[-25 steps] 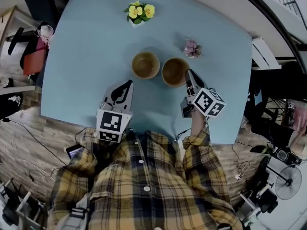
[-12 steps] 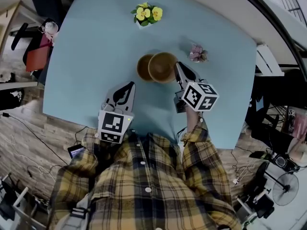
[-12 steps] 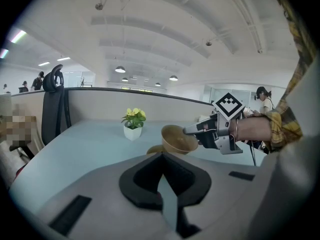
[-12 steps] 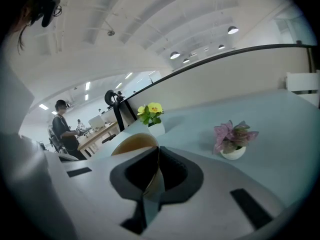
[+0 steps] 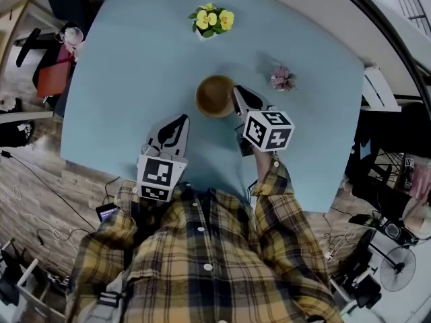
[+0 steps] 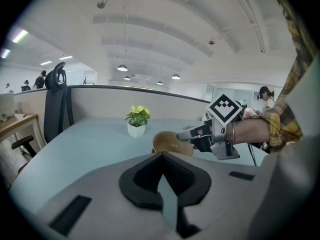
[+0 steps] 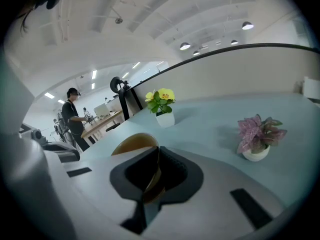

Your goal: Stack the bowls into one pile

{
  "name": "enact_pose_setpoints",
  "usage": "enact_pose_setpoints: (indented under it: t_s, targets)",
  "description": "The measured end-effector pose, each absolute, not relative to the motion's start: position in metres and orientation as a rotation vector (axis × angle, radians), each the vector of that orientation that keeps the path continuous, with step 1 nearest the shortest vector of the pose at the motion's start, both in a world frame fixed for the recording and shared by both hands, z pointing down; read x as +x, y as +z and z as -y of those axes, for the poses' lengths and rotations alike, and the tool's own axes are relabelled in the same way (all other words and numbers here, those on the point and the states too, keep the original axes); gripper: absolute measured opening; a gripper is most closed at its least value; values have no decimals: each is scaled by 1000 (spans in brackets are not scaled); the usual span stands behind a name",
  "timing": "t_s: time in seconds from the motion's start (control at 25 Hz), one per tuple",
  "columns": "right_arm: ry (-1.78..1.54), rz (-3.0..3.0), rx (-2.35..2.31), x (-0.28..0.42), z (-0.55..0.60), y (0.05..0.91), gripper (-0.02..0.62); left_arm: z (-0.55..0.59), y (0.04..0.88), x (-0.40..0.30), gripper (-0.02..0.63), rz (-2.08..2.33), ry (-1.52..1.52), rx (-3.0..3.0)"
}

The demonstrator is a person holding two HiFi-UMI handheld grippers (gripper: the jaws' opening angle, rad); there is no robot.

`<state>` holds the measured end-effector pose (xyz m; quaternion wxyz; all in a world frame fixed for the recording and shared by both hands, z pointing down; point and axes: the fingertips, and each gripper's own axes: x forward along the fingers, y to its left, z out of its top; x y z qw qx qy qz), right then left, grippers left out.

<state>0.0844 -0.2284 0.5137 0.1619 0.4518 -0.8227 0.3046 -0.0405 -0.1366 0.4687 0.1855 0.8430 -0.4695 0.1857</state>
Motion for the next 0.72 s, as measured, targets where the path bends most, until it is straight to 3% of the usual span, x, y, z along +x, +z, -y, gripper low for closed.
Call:
enact_pose_setpoints:
  t_s: [0.6,0.72]
  targets:
    - [520,2260,1194,74,226,535,21,143,475,-48,-9,1338,526,2355]
    - [467,2241,1195,74,225,538,60,144,475,-49,-9,1343,525,2353]
